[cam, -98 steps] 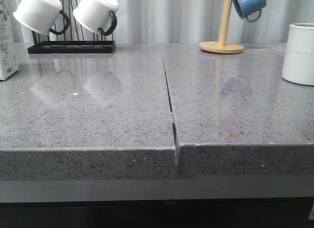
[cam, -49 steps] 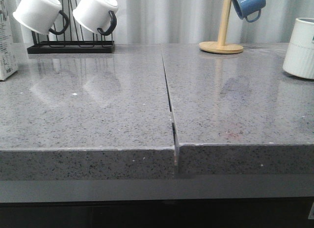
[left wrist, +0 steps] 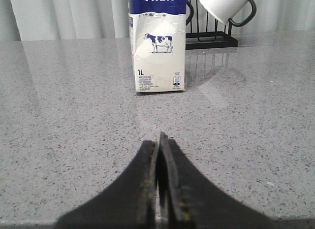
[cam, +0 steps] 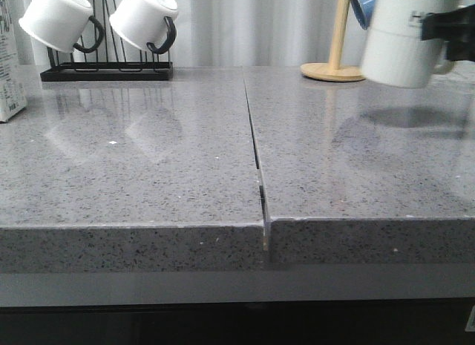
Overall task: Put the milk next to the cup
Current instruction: 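Grasp the HOME mug by its handle with the right gripper and lift, then carry the mug toward the table center and set it down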
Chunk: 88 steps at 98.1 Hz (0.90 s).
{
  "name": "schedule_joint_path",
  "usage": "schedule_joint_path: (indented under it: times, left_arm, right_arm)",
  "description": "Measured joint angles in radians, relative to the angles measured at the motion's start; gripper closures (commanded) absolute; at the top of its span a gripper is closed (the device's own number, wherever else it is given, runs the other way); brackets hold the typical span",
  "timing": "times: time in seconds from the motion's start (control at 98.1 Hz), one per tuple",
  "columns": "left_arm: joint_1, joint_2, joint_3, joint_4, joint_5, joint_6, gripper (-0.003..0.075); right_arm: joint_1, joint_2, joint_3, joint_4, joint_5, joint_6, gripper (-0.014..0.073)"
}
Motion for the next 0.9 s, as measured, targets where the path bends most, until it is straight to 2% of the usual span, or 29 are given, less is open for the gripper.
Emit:
schedule_joint_path:
  times: [0.224,0.53,0.724,0.897]
  left_arm:
    - [0.0,0.0,0.0,0.0,0.0,0.0,0.0741]
    - [0.0,0.0,0.0,0.0,0.0,0.0,0.0741]
    - [0.0,0.0,0.0,0.0,0.0,0.0,0.0741]
    - [0.0,0.0,0.0,0.0,0.0,0.0,0.0741]
  right_arm:
    - [0.142,0.0,0.0,0.0,0.02,0.0,0.0651]
    - [0.271,0.061,-0.028,0.006,0.003,0.0,0.0651]
    - [0.337,0.125,-0.075,0.006,-0.01,0.0,0.065]
    - [0.354,0.164,-0.084,0.006,-0.011,0.0,0.0644]
